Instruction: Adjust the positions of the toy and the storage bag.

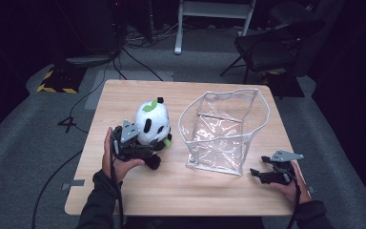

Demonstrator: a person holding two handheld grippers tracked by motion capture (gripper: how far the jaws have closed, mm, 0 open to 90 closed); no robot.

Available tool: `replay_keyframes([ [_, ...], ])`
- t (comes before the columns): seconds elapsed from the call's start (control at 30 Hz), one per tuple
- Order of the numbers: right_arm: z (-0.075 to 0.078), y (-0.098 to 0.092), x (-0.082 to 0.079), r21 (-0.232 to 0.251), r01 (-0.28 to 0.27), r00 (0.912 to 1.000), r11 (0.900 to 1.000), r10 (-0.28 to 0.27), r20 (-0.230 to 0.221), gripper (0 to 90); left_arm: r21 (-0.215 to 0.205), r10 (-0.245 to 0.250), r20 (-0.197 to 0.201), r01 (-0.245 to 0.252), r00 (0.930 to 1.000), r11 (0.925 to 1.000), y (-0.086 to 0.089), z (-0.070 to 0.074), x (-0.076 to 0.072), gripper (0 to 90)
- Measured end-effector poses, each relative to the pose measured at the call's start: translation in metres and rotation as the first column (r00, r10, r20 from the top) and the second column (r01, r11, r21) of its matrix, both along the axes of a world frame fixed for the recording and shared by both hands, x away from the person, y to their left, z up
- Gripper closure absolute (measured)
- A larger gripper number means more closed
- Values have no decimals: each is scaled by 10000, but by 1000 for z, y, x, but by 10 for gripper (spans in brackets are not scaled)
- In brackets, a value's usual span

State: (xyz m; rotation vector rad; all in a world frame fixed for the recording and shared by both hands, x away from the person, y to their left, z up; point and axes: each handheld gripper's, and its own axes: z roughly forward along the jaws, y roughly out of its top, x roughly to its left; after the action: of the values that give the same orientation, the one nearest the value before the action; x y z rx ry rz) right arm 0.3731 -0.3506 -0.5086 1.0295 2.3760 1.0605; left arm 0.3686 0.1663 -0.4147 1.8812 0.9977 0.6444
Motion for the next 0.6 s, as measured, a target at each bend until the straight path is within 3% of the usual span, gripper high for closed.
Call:
replay_keyframes([
  [0.03,0,0,0,0,7,10000,10000,-7,-4,208,222,-43,75,42,10000,9997,-2,2,-1,96],
  [0.1,0,0,0,4,12,10000,10000,-12,-4,208,264,-40,104,38,9999,9996,-3,3,-1,96],
  [0.2,0,0,0,0,2,10000,10000,-2,-1,208,120,227,116,-229,9997,9997,-1,6,-2,97],
  [0.23,0,0,0,10,13,10000,10000,-13,-8,208,-201,381,193,-377,9991,9991,1,9,-3,100],
  [0.37,0,0,0,2,7,10000,10000,-7,-8,208,-526,315,557,-286,9979,9982,3,16,-6,115],
  [0.6,0,0,0,9,15,10000,10000,-15,-10,208,-228,143,477,-132,9988,9997,-3,15,-3,93],
])
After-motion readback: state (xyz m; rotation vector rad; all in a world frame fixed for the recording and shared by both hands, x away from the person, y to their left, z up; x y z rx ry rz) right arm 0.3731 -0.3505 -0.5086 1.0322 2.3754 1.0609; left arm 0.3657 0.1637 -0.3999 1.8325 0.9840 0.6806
